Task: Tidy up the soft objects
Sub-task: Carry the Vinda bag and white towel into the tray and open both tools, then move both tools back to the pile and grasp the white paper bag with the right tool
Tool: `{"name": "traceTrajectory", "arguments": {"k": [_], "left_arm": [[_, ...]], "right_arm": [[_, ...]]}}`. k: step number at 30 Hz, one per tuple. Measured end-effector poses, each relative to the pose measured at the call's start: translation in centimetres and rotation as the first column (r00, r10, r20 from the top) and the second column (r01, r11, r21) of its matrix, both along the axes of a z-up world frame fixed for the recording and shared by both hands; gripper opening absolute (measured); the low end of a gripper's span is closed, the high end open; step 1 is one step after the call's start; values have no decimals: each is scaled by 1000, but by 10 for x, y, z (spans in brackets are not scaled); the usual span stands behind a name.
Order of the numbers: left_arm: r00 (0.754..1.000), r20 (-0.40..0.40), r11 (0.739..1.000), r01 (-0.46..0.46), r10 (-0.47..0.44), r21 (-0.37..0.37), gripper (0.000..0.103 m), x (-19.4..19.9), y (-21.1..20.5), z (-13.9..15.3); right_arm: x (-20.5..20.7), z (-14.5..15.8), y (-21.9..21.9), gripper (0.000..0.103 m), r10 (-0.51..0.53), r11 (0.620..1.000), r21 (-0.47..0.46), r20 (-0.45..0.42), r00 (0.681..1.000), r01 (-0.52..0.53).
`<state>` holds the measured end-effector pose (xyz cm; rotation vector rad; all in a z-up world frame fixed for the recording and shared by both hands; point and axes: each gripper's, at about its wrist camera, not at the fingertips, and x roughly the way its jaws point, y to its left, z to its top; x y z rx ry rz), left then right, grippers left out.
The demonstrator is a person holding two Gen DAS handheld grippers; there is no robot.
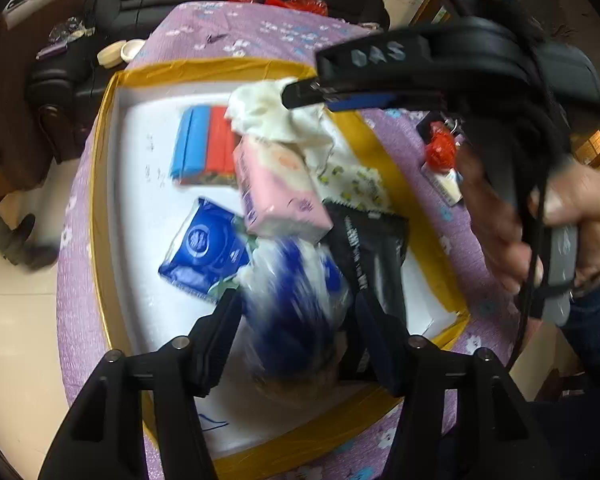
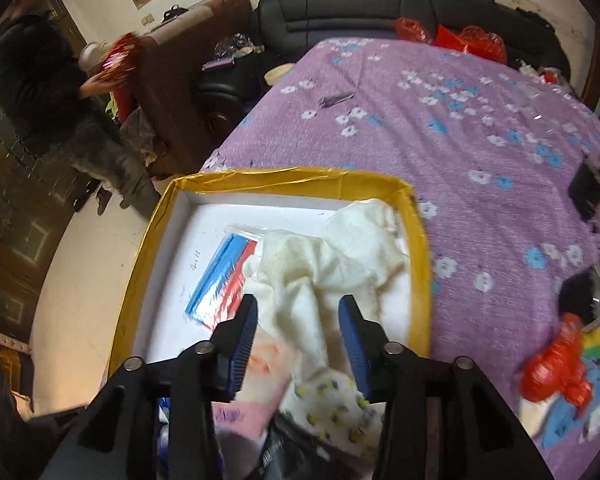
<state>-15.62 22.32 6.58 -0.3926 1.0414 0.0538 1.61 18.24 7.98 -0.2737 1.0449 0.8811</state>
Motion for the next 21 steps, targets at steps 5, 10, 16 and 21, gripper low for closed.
{"name": "traceTrajectory", "arguments": {"k": [5,10,16,21], "left_arm": [[999,37,1000,14,-14,4,62,7,-8,10],[997,57,998,58,-58,10,62,19,-24,17],[991,78,994,107,-108,15,62,35,-44,22],[983,94,987,157,-159,23,62,48,-67,28]], "right_arm": [[-10,22,-41,67,-61,998,-20,102,993,64],[1,25,-109,93,-162,987,15,72,984,161],[20,-1,-216,93,-393,919,-29,-10,919,393],[31,-30,-309,93,-643,765,-65,-44,764,641]]}}
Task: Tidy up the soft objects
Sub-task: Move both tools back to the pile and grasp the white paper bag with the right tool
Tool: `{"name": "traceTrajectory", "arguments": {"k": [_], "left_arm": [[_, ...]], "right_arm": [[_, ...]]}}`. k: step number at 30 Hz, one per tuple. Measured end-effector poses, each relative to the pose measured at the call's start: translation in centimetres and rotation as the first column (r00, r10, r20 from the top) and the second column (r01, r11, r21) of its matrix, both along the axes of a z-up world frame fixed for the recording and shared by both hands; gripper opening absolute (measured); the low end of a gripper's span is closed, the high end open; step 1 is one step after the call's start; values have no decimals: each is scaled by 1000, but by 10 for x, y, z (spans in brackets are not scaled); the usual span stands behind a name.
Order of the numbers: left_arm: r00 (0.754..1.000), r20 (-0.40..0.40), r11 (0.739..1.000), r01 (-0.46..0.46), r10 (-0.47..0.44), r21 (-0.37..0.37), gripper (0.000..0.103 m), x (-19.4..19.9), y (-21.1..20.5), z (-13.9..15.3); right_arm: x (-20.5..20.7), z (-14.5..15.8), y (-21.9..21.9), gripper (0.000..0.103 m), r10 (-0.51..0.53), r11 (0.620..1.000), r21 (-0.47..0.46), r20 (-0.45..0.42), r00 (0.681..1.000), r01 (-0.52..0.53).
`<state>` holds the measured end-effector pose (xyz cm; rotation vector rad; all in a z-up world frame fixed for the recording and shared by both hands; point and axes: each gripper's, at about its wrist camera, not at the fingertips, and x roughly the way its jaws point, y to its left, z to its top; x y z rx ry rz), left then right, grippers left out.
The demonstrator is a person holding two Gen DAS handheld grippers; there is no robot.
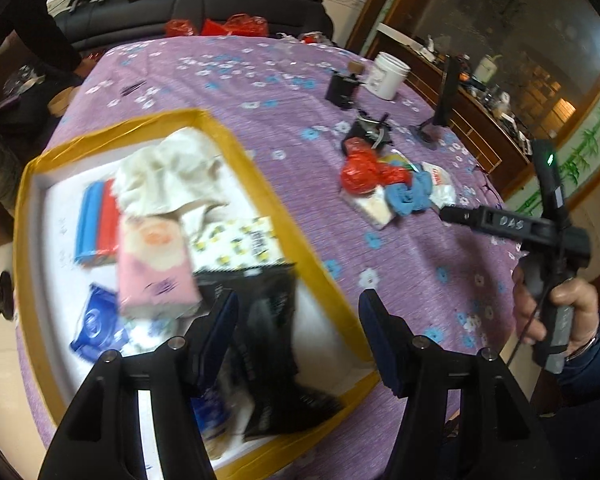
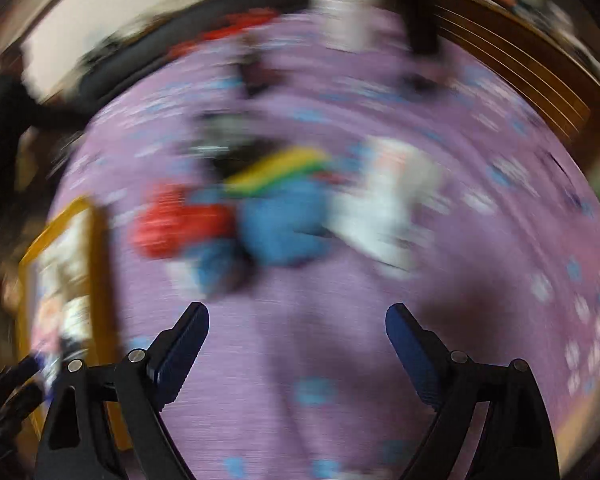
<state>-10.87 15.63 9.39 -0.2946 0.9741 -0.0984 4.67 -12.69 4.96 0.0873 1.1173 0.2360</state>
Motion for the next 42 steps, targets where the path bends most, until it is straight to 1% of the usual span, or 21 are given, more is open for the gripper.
{"name": "traceTrajectory", "arguments": {"k": [2,5,8,10,11,13,14,15,19,21,25,29,31,36,37,39,40,42], "left_arm": [[1000,-1,1000,23,-23,1,62,6,-9,0],[998,-9,998,55,-55,9,62,13,-21,-1],[997,-12,997,80,-80,18,62,18,-31,0],[996,-12,996,86,-86,23,62,20,-34,0],[996,-14,996,86,-86,25,62,21,-34,0],[996,-20,996,82,-82,24,62,23,-34,0],[997,-23,997,79,-79,22,62,25,-34,-1],[997,-25,997,78,-78,21,62,26,-34,-1],[996,-30,996,85,-84,26,62,30,-37,-1],[996,-32,996,89,-88,31,62,32,-39,0],[996,-34,996,87,-86,33,62,35,-39,1],[996,-28,996,83,-82,34,62,37,-38,3],[996,-26,996,84,-83,36,62,37,-39,4],[996,-32,995,88,-87,36,62,37,-42,2],[996,-33,995,89,-87,35,62,37,-43,2],[996,-33,996,87,-85,36,62,35,-43,1],[996,-34,996,85,-84,33,62,34,-42,1],[996,-38,997,78,-77,27,62,33,-41,-1]], "right_arm": [[5,-12,-29,93,-91,995,-29,0,996,91],[17,-23,-63,93,-189,980,-61,16,982,190],[29,-33,-80,93,-234,969,-84,-15,972,232],[33,-39,-85,94,-242,967,-85,-26,970,239],[33,-39,-84,94,-236,967,-102,1,972,235],[36,-42,-79,94,-213,964,-161,13,977,213],[36,-43,-77,98,-207,962,-176,22,978,207],[37,-45,-77,102,-210,962,-174,25,977,211],[40,-47,-78,102,-277,945,-163,55,959,282],[38,-47,-78,102,-293,940,-160,63,954,300],[40,-48,-77,102,-304,937,-157,72,950,312],[36,-49,-75,102,-301,935,-158,118,946,317],[37,-49,-76,102,-282,942,-159,105,954,296],[48,-48,-79,102,-244,956,-164,12,970,242],[50,-47,-81,100,-235,960,-157,-4,972,232],[48,-40,-88,81,-238,965,-111,-7,971,236],[48,-35,-94,79,-247,967,-66,-16,969,245],[50,-29,-100,78,-258,966,9,-30,966,259]]}}
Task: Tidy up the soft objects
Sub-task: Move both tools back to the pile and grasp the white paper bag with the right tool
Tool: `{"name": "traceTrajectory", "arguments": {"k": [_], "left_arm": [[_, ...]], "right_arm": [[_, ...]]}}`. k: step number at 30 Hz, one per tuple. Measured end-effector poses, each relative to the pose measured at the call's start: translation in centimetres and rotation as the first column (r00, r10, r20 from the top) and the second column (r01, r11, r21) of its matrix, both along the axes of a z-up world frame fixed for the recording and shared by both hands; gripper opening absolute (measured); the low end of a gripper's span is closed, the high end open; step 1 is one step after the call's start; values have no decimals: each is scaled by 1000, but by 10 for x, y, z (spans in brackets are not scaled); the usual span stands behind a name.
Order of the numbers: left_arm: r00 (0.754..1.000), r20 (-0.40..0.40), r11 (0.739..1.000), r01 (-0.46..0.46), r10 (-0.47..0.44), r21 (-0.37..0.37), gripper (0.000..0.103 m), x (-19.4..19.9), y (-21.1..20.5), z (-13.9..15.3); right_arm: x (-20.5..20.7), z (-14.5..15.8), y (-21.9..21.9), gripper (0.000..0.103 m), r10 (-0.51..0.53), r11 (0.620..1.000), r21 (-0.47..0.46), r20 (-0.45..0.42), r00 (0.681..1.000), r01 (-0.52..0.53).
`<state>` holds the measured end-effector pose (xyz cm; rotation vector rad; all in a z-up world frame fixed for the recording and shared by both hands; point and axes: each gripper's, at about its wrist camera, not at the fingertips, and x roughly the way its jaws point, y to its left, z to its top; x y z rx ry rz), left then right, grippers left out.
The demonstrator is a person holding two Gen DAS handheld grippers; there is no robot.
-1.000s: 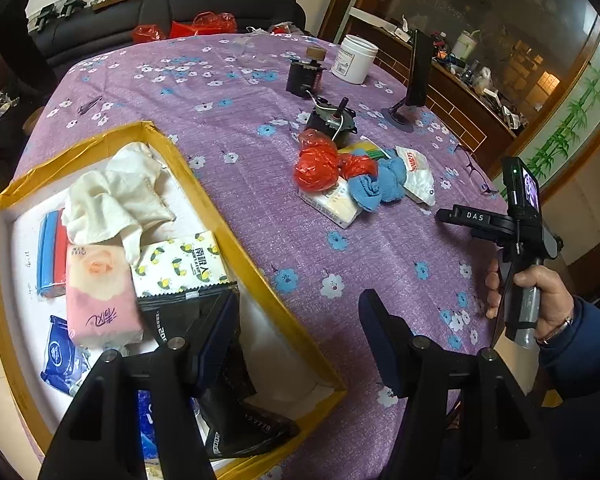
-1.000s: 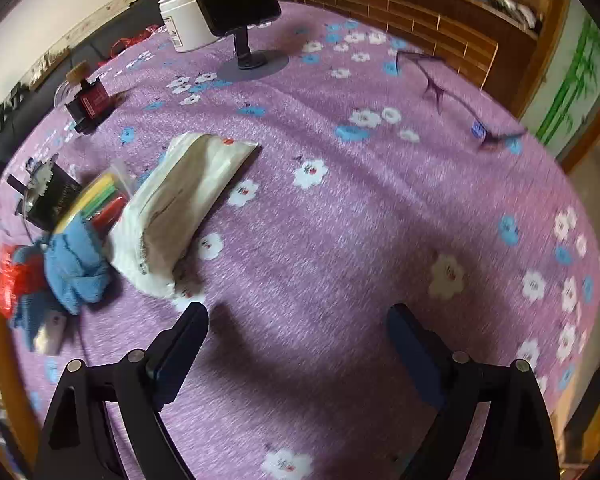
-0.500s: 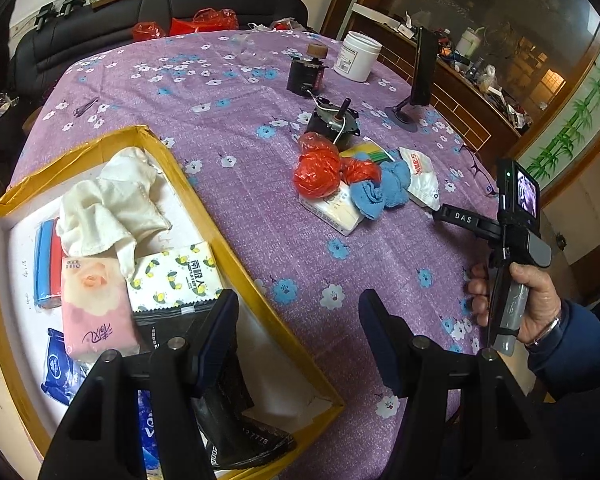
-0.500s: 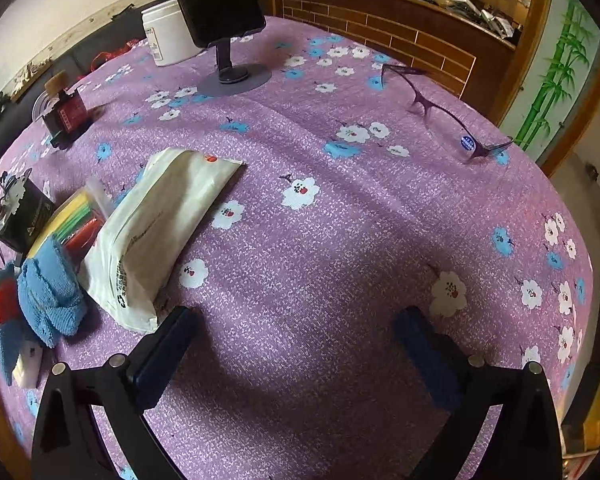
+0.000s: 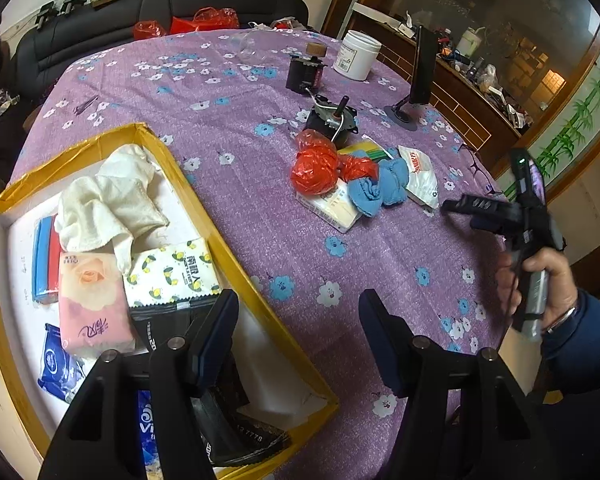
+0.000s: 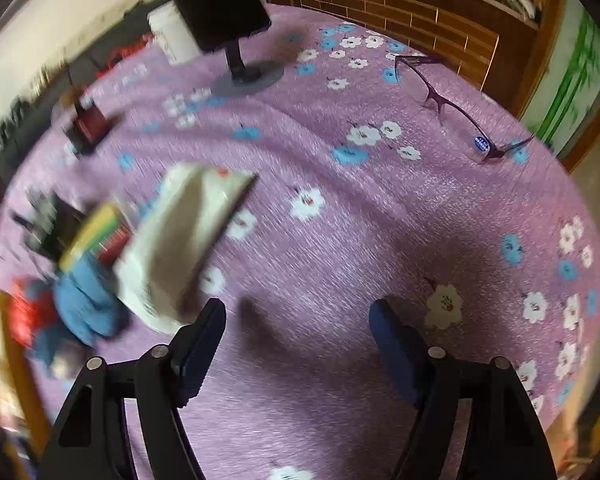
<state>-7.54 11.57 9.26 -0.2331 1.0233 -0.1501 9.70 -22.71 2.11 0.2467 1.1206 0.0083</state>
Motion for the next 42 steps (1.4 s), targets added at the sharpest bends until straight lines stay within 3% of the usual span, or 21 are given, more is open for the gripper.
{"name": "traceTrajectory", "arguments": {"k": [4,7,8,10,12,17,22,28,31,35,38,39,42], "left_arm": [[1000,-7,1000,-5,5,-5,62,-2,1,-3],[1000,0,1000,-11,11,-5,62,-4,2,-3],[1000,2,1000,-14,14,-6,62,-4,3,-3],[1000,1,1000,-26,26,-10,62,-5,6,-3],[999,4,999,-35,35,-12,62,-7,9,-2],[998,10,998,-57,57,-13,62,-10,15,0],[997,10,997,-75,75,-21,62,-10,19,0],[998,12,998,-66,66,-16,62,-9,16,-1],[997,11,997,-73,73,-19,62,-9,17,-1],[998,7,997,-70,70,-19,62,-6,15,-1],[998,7,998,-55,55,-13,62,-2,10,0],[999,4,999,-50,51,-13,62,0,8,0],[999,1,999,-43,43,-29,68,11,6,3]], "right_arm": [[13,10,-2,78,-22,989,144,-16,1000,24],[27,15,7,74,-6,980,201,-36,999,13],[31,17,16,68,15,982,189,-40,999,-8],[43,18,33,66,39,988,154,-41,998,-32],[52,17,40,61,20,984,178,-48,999,-11],[77,19,56,61,10,990,138,-67,998,0],[81,26,58,64,1,965,262,-75,997,19],[88,22,65,65,-10,982,184,-123,992,32],[90,9,66,65,-23,977,204,-170,985,58],[94,-4,81,65,8,988,152,-196,981,22],[91,-1,91,42,68,992,120,-166,984,-48],[89,-1,92,29,84,992,111,-161,983,-67],[77,2,84,29,112,988,118,-146,983,-95]]}}
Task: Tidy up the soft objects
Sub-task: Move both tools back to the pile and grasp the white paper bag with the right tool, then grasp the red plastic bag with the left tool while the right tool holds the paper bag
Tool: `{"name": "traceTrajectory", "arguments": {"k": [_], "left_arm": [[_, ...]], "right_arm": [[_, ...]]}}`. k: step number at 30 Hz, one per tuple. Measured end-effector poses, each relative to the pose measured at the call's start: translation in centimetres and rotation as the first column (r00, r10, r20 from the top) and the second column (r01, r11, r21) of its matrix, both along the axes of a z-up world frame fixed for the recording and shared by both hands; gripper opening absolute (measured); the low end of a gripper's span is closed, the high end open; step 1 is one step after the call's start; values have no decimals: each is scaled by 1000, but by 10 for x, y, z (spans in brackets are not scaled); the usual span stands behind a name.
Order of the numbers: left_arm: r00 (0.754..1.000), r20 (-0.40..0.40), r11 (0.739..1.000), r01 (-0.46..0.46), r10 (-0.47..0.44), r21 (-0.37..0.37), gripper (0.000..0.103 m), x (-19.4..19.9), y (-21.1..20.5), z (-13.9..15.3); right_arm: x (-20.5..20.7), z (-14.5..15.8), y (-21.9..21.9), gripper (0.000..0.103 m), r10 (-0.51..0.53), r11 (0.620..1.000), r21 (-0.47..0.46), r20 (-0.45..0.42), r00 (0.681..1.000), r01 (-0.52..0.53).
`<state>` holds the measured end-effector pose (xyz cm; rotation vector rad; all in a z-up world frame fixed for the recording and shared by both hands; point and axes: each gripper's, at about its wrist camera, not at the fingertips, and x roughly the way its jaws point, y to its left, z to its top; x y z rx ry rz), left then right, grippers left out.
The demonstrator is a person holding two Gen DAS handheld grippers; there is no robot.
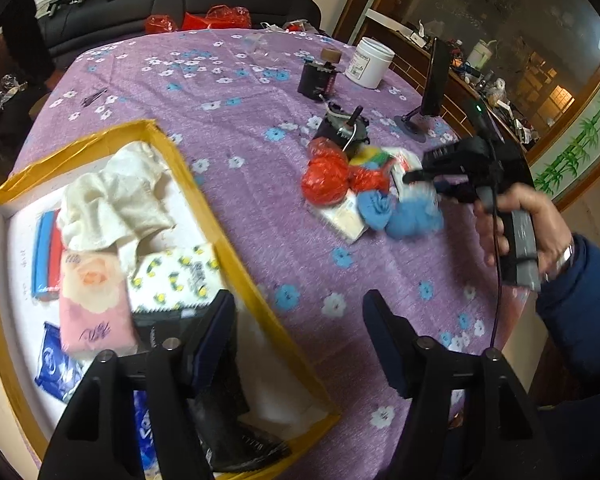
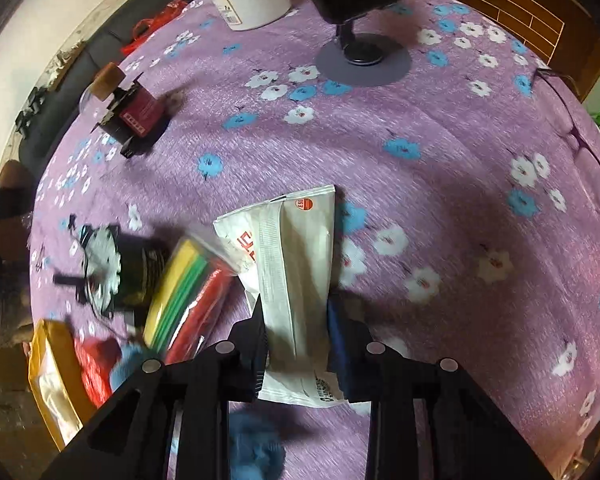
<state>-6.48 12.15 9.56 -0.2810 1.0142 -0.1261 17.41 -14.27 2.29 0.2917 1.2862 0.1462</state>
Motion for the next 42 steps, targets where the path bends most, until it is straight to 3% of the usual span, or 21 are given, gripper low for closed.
{"name": "traceTrajectory", "arguments": {"k": [9,17,22,29,36,42], "left_arm": [[999,-44,1000,21,-21,-7,68,63,-21,-1],[992,-123,999,27,-29,-20,66,134,-37,-29],[985,-175,1000,10,-8,7,41,158,-39,-54],[994,-110,1000,3,-5,-21,38,135,-43,-46],[997,-70,999,26,-28,-32,38,86,-50,-28],[999,-43,1000,6,-7,-25,38,53,-37,-16]], "right_arm": [[-74,10,-54,29,20,999,-39,81,997,-17],[-111,2,-88,29,5,1000,-19,55,998,-4],[-122,3,-96,29,15,1000,-19,65,998,-14],[-130,20,-76,30,107,994,-28,141,984,-104],[-142,41,-21,30,267,963,-40,235,934,-266],[-145,47,14,30,332,942,-34,251,909,-335]]}}
